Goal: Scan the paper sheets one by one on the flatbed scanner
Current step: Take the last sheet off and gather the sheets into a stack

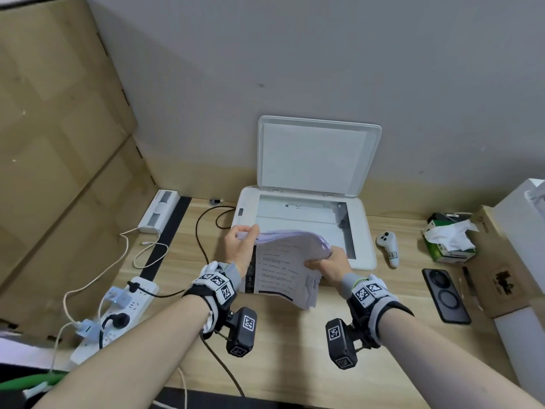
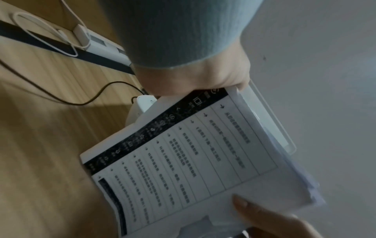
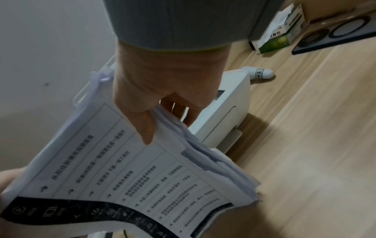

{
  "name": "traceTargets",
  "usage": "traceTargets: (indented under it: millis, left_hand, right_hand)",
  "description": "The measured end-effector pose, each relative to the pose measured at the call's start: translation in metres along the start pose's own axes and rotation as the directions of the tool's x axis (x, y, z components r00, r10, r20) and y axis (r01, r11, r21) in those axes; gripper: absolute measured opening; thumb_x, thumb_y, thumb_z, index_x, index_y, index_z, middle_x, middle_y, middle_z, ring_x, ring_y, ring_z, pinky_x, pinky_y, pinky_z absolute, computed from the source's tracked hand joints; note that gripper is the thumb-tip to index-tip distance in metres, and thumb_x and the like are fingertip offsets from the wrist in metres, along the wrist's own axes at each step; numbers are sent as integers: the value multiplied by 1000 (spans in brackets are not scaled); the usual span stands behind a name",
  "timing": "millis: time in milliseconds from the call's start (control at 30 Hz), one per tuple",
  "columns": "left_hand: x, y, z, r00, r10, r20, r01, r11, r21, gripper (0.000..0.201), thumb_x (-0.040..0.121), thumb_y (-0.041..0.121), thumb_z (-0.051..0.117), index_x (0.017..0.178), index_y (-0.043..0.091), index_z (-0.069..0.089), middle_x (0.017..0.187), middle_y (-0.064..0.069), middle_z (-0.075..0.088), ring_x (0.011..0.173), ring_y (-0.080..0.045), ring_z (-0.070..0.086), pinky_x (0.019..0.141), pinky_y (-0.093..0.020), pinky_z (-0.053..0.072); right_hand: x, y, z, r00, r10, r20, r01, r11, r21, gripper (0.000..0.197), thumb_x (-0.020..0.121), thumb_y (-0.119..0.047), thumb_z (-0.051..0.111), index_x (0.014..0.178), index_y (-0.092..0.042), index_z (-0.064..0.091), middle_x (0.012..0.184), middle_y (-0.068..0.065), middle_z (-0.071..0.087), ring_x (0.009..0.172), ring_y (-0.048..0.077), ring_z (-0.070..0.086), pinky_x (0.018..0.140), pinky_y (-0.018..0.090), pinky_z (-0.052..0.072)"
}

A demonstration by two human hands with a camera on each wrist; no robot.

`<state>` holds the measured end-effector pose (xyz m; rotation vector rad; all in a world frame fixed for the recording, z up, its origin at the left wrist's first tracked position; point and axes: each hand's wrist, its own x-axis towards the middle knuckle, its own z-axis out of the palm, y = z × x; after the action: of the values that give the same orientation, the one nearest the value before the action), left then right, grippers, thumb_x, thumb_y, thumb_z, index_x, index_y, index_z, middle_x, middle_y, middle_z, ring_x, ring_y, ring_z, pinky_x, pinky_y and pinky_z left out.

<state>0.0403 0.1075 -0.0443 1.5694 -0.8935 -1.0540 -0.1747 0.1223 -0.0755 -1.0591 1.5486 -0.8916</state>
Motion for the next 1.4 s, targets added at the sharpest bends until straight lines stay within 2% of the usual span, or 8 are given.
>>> traceTargets:
  millis: [233, 333, 400, 633, 867, 1033, 1267, 1400]
  left_hand:
    - [2, -10, -13, 981, -56, 185, 66, 997, -48, 69, 56, 74, 71, 105, 26, 63, 113, -4, 69, 109, -21, 61, 98, -38, 47]
    - [3, -31, -27, 941, -74, 330, 11, 982, 191, 83, 62, 58, 84, 129, 19, 53, 125, 5, 62, 117, -13, 57, 103, -35, 44]
    - [4, -53, -36, 925, -42, 378, -110, 922, 372, 68, 61, 52, 84, 116, 20, 63, 111, 7, 70, 105, -11, 64, 97, -38, 52]
    - [2, -38, -37, 953, 40, 301, -113, 966, 232, 23, 75, -7, 73, 96, 0, 69, 87, -4, 70, 83, -14, 66, 59, -7, 48]
    - [-4, -81, -46, 923, -183, 338, 78, 950, 302, 22, 79, 0, 74, 100, 2, 68, 100, -7, 71, 101, -25, 66, 92, -38, 53]
    - [-4, -80, -49, 870, -238, 431, 117, 950, 289, 22, 88, 9, 69, 110, 5, 67, 111, -11, 71, 101, -27, 68, 92, -40, 54]
    - [7, -174, -60, 754, -522, 399, 276, 803, 528, 68, 63, 42, 77, 121, 10, 61, 116, -4, 68, 102, -22, 66, 94, -43, 54]
    - [-2, -193, -61, 699, -604, 382, 301, 733, 610, 48, 79, 27, 73, 121, 7, 62, 115, -7, 69, 103, -24, 66, 95, -43, 53]
  right_hand:
    - [1, 19, 4, 993, 49, -110, -55, 997, -58, 3, 79, 1, 70, 81, 2, 69, 74, 6, 61, 74, 17, 55, 66, 32, 46]
    - [-4, 20, 8, 990, 52, -131, -65, 994, -92, 6, 81, 0, 68, 84, -5, 69, 75, 5, 62, 71, 18, 54, 65, 28, 45]
    - [-9, 23, 11, 990, 64, -128, -77, 992, -101, 8, 82, 1, 66, 83, -7, 67, 76, 6, 60, 73, 18, 54, 65, 29, 44]
    - [-19, 8, 21, 986, 8, -166, -27, 993, -111, 9, 88, -1, 56, 90, -3, 65, 77, 6, 57, 70, 19, 48, 58, 28, 41]
    - [-30, 46, 34, 987, 105, -125, -117, 989, -89, 19, 87, 11, 50, 87, -6, 59, 78, 6, 56, 77, 20, 51, 65, 29, 43]
    - [-39, 51, 26, 991, 91, -94, -99, 992, -80, 7, 88, 8, 52, 91, 13, 55, 82, 8, 57, 78, 21, 53, 79, 40, 51]
    - [-46, 112, 38, 934, 357, -5, -349, 908, -231, 9, 86, 9, 50, 89, 9, 59, 81, 13, 61, 72, 24, 58, 62, 33, 48]
    - [-46, 142, 51, 879, 476, 29, -443, 837, -323, 25, 86, 12, 43, 71, -8, 42, 71, 8, 48, 60, 20, 46, 48, 24, 36]
